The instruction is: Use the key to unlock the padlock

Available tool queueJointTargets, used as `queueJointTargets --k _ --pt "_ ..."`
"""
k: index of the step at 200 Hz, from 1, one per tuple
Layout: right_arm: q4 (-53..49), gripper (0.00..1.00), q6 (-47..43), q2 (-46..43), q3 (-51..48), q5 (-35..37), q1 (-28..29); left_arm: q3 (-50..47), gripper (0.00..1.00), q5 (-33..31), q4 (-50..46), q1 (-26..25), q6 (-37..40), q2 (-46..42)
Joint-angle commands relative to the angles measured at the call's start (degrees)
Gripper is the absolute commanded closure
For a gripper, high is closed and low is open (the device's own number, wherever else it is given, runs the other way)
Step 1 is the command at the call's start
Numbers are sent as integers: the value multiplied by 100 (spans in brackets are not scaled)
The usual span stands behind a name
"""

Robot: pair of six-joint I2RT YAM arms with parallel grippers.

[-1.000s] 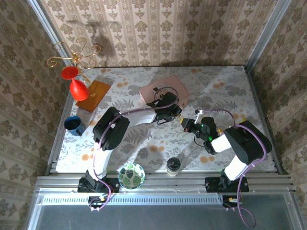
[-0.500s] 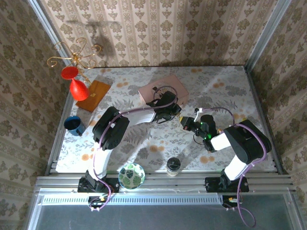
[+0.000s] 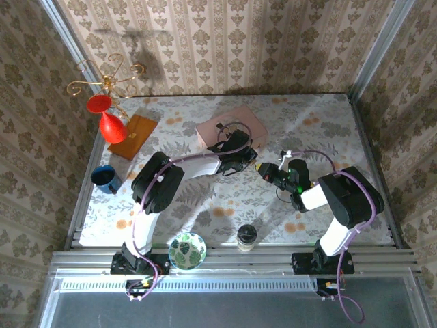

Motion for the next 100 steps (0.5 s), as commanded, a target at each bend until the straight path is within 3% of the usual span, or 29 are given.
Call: queueJointTargets --k 1,100 --pt "295 100 332 95 248 150 -141 -15 100 477 235 -140 -96 -105" --pt "247 100 566 245 328 -68 -218 42 100 451 260 -134 -126 -109"
